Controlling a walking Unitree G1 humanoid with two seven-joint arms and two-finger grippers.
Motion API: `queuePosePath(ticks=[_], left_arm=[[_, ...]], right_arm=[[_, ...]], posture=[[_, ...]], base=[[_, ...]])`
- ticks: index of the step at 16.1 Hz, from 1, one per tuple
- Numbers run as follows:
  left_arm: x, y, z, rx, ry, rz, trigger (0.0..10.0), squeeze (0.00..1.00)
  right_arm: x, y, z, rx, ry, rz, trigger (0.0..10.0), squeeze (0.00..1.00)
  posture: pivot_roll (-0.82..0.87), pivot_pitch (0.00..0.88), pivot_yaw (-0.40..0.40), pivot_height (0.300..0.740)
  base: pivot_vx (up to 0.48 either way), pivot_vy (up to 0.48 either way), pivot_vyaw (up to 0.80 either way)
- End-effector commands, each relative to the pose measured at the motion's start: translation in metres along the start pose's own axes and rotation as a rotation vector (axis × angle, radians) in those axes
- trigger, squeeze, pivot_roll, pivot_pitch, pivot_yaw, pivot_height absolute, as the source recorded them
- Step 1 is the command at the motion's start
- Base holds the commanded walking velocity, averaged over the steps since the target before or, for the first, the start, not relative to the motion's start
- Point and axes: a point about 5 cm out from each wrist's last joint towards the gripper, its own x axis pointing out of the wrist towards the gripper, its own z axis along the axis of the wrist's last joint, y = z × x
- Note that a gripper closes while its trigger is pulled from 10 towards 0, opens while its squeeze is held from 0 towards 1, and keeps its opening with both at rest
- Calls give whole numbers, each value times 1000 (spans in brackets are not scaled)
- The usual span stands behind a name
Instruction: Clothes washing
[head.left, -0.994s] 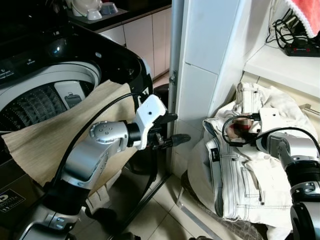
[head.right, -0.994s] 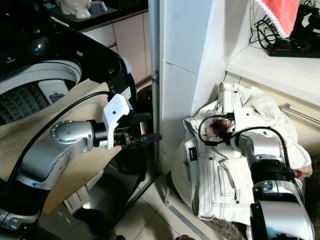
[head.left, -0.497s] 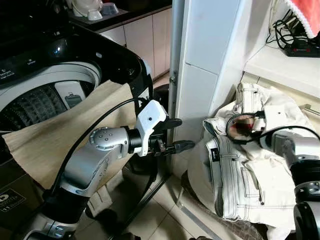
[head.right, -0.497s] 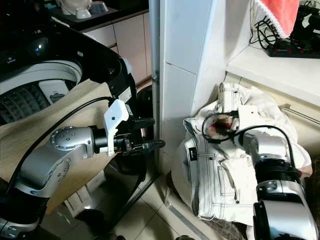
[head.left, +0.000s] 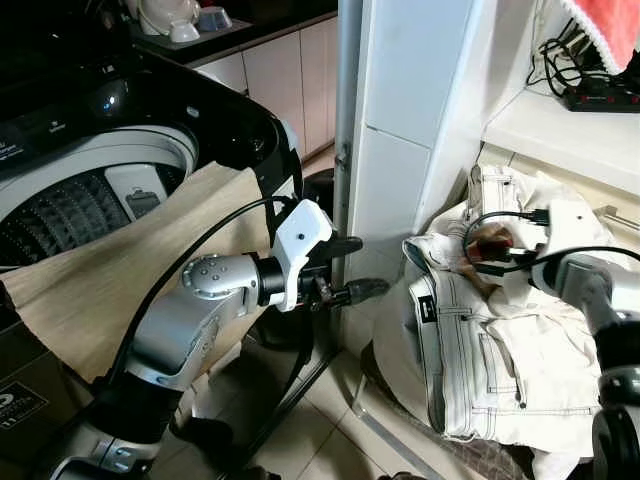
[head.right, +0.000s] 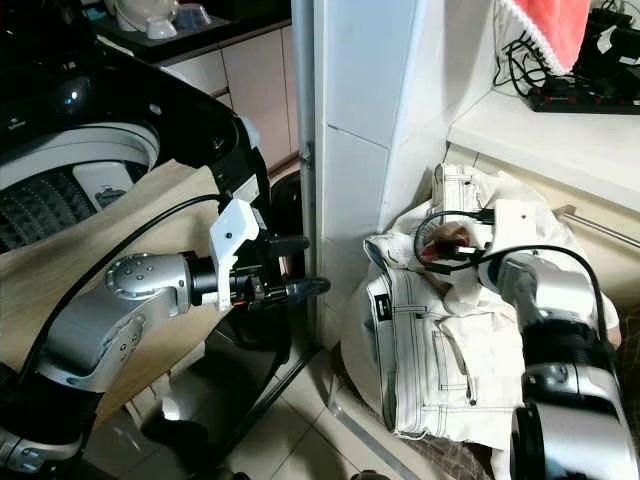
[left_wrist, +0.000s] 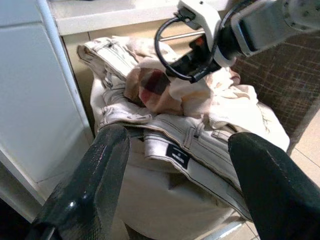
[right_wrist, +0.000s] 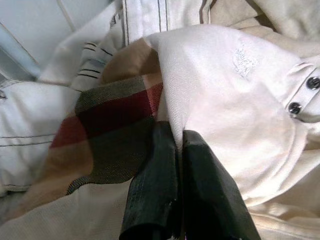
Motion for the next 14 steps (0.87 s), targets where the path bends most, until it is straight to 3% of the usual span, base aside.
queuePosePath(ticks=[1,3,5,9,10,12,13,14], left_arm=[[-3,13,11,41,-43,105,10000,0],[-5,27,23,12,-150,229,10000,0],[-6,36,37,8,-228,281,10000,0],[-2,47,58,26,-339,326,10000,0],[0,47,65,37,-364,326,10000,0],[0,50,83,-16,-466,330,10000,0],[-1,54,95,-40,-519,351,10000,424],[-1,57,100,-54,-542,375,10000,1000]], right_arm=[[-5,5,11,38,-78,46,0,0],[-19,11,33,141,-222,159,0,0],[-51,20,67,218,-386,367,0,0],[-127,28,136,267,-734,724,0,0],[-144,33,146,276,-789,824,0,0],[-167,45,157,260,-838,956,0,0],[-176,51,161,248,-850,1004,0,0],[-179,54,162,247,-855,1023,0,0]], posture=[[-114,0,51,740],[-109,0,53,740],[-105,0,55,740],[-116,0,71,740],[-115,0,69,740],[-115,0,66,740],[-118,0,65,740],[-116,0,65,740]], base=[[0,0,0],[0,0,0],[0,0,0],[0,0,0],[0,0,0],[0,0,0],[0,0,0],[0,0,0]])
